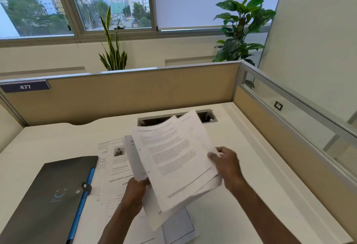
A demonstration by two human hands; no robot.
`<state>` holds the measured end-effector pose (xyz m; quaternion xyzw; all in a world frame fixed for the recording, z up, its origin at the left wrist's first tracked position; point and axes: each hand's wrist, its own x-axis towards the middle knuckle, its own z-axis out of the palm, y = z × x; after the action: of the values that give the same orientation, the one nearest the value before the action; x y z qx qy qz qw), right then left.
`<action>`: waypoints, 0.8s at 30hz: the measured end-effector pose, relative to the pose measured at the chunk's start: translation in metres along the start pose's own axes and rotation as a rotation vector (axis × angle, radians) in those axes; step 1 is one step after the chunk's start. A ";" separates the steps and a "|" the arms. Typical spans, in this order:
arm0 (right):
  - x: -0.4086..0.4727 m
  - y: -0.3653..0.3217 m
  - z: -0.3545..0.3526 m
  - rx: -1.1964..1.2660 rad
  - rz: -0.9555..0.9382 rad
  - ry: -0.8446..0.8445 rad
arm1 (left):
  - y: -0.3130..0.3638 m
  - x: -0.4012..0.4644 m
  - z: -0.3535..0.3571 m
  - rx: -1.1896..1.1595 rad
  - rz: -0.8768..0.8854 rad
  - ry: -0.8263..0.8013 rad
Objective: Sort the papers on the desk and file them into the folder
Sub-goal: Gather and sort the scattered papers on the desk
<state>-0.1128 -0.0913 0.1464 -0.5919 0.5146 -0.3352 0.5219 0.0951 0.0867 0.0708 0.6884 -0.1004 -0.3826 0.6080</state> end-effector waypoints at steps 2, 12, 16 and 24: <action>-0.004 0.020 0.005 -0.160 0.027 -0.076 | 0.003 -0.001 -0.001 0.025 -0.001 -0.050; 0.010 0.021 0.001 0.018 0.136 -0.508 | 0.014 -0.011 0.000 0.051 0.026 -0.259; 0.002 0.028 0.026 0.060 0.118 -0.422 | 0.026 -0.013 0.011 -0.191 0.013 -0.307; 0.007 0.007 0.038 0.051 -0.231 -0.266 | 0.045 -0.005 0.005 0.007 0.388 -0.111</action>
<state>-0.0769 -0.0867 0.1301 -0.6727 0.3610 -0.3244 0.5584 0.1034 0.0753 0.1137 0.6362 -0.2656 -0.2953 0.6614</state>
